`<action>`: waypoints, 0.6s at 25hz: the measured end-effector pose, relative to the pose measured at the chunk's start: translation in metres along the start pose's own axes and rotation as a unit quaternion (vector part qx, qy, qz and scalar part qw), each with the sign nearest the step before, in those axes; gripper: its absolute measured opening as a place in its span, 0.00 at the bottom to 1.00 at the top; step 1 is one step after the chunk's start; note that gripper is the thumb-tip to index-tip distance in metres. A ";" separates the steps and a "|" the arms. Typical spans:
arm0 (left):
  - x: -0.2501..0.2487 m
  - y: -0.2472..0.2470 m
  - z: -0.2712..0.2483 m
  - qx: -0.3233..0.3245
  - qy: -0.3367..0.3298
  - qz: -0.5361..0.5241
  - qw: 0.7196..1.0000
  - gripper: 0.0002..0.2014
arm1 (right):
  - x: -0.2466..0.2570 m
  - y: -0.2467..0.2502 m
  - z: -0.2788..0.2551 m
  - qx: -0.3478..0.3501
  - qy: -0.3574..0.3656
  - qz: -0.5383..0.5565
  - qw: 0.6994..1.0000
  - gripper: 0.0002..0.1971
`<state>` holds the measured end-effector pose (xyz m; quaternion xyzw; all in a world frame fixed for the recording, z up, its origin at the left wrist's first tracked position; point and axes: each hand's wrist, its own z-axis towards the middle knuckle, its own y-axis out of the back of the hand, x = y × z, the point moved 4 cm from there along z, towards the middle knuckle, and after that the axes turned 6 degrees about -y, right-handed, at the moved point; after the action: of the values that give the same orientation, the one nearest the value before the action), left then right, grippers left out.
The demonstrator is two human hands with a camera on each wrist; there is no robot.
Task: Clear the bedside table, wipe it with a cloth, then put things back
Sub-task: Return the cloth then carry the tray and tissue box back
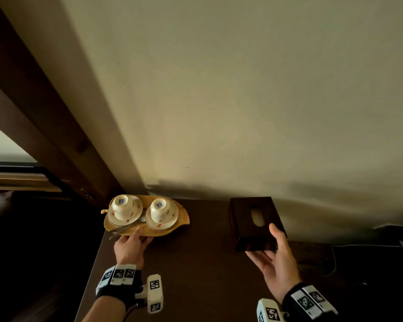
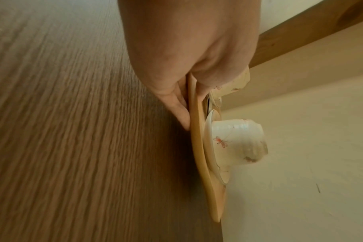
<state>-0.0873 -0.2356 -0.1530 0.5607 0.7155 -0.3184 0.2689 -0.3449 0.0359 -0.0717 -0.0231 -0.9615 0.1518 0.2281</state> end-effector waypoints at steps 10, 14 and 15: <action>0.009 -0.007 0.018 -0.028 0.020 -0.012 0.999 0.04 | 0.000 0.000 0.008 -0.016 -0.009 -0.017 1.000 0.17; 0.011 -0.005 0.019 -0.019 0.018 -0.011 1.000 0.04 | -0.006 0.000 0.015 -0.011 -0.017 -0.025 0.999 0.18; 0.009 -0.006 0.022 -0.019 0.010 -0.008 1.000 0.06 | -0.008 -0.002 0.019 -0.009 -0.020 -0.026 0.999 0.19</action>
<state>-0.0942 -0.2475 -0.1734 0.5528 0.7285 -0.3017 0.2695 -0.3457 0.0281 -0.0910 0.0033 -0.9674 0.1377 0.2123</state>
